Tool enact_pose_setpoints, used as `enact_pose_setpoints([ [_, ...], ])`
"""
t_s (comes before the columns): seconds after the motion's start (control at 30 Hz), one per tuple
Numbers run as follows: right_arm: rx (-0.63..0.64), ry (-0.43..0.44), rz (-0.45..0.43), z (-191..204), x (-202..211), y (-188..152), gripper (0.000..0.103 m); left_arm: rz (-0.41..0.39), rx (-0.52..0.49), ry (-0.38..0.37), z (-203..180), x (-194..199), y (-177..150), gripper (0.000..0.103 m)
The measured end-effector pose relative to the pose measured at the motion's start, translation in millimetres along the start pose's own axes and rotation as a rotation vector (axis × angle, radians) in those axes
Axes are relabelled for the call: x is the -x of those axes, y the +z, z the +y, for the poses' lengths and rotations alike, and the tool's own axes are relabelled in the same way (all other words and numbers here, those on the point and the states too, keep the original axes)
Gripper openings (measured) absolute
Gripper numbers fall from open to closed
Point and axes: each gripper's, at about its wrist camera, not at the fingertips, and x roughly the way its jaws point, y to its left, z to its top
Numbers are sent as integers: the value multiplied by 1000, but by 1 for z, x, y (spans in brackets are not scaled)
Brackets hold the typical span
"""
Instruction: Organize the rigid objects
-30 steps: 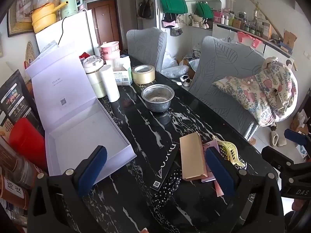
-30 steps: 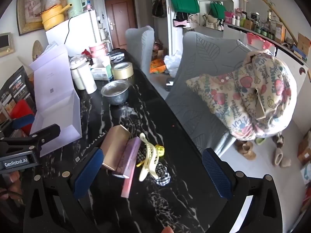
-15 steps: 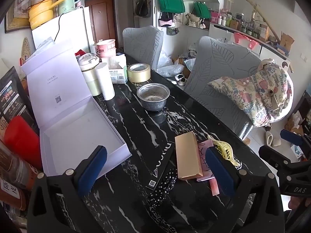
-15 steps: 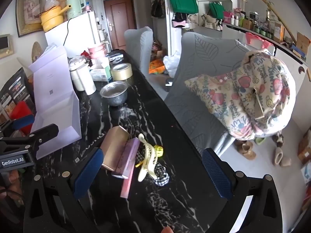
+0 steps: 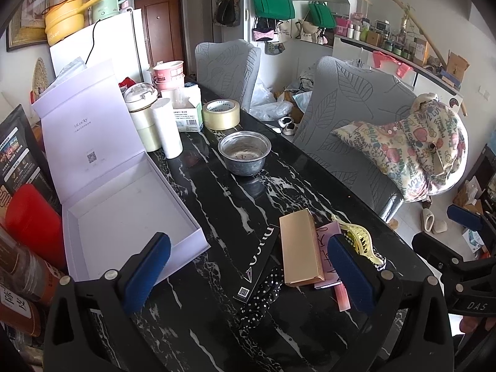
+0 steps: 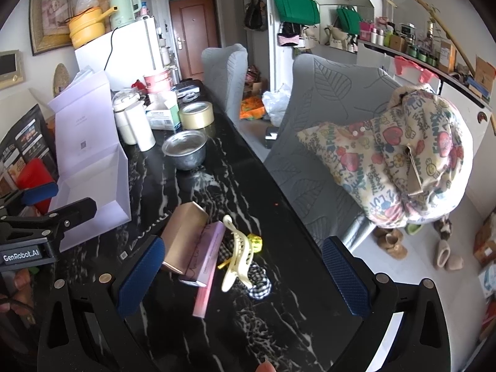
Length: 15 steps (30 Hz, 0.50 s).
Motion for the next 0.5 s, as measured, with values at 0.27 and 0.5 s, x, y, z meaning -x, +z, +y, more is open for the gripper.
enact_pose_setpoints([
  [0.27,5,14,-7,1,1,0,103,0,0,0,0,0,0,103],
  [0.5,-8,36,8,1,-1,0,103,-2,2,-3,1,0,0,103],
])
